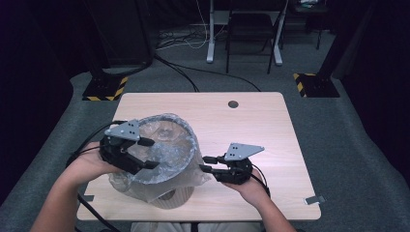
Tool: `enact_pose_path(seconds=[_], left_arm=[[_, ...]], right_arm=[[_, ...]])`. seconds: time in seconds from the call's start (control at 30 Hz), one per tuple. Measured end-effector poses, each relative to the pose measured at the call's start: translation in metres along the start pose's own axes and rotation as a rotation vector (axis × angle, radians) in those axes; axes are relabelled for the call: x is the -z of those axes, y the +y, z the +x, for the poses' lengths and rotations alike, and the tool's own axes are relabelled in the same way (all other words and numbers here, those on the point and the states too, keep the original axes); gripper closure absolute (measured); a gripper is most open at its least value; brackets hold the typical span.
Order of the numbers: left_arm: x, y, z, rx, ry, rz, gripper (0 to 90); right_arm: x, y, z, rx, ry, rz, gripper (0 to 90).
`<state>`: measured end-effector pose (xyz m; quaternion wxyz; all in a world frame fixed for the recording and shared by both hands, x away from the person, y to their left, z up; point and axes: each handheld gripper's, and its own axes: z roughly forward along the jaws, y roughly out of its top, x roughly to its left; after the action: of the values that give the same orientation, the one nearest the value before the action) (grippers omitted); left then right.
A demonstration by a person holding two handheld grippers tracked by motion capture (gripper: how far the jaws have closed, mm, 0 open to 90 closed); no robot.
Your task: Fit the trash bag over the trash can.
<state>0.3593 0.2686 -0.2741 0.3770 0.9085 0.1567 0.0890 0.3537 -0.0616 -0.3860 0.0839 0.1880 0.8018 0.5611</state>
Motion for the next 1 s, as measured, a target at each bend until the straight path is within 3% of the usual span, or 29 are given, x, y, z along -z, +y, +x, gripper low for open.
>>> enact_pose_path(seconds=[0.1, 0.17, 0.27, 0.33, 0.5, 0.67, 0.73, 0.87, 1.0], left_arm=[[0.010, 0.005, 0.001, 0.013, 0.005, -0.070, 29.2], [0.011, 0.006, -0.002, 0.005, -0.016, -0.083, 29.6], [0.000, 0.001, -0.003, 0.002, -0.072, -0.037, 29.9], [-0.007, -0.003, -0.002, 0.020, -0.087, 0.008, 30.7], [-0.014, -0.008, 0.001, 0.079, -0.078, 0.051, 30.7], [-0.017, -0.010, 0.001, 0.093, -0.064, 0.053, 30.4], [-0.019, -0.010, 0.001, 0.089, -0.038, 0.073, 30.7], [-0.020, -0.009, 0.001, 0.074, -0.025, 0.100, 32.8], [-0.020, -0.011, 0.001, 0.097, -0.020, 0.096, 34.3]], right_arm=[[0.001, 0.001, 0.000, 0.000, -0.002, -0.003, 67.0], [0.001, 0.000, -0.001, -0.002, -0.003, -0.004, 66.9], [0.001, 0.000, -0.001, -0.005, -0.005, -0.006, 66.7], [0.000, -0.001, -0.002, -0.009, -0.008, -0.007, 66.2], [-0.001, -0.002, -0.001, -0.008, -0.007, -0.005, 65.9], [0.000, -0.002, -0.002, -0.010, -0.008, -0.008, 65.1], [0.000, -0.001, -0.002, -0.010, -0.010, -0.007, 64.7], [0.000, -0.001, -0.002, -0.011, -0.011, -0.009, 64.6], [0.000, -0.001, -0.002, -0.009, -0.011, -0.009, 64.6]])
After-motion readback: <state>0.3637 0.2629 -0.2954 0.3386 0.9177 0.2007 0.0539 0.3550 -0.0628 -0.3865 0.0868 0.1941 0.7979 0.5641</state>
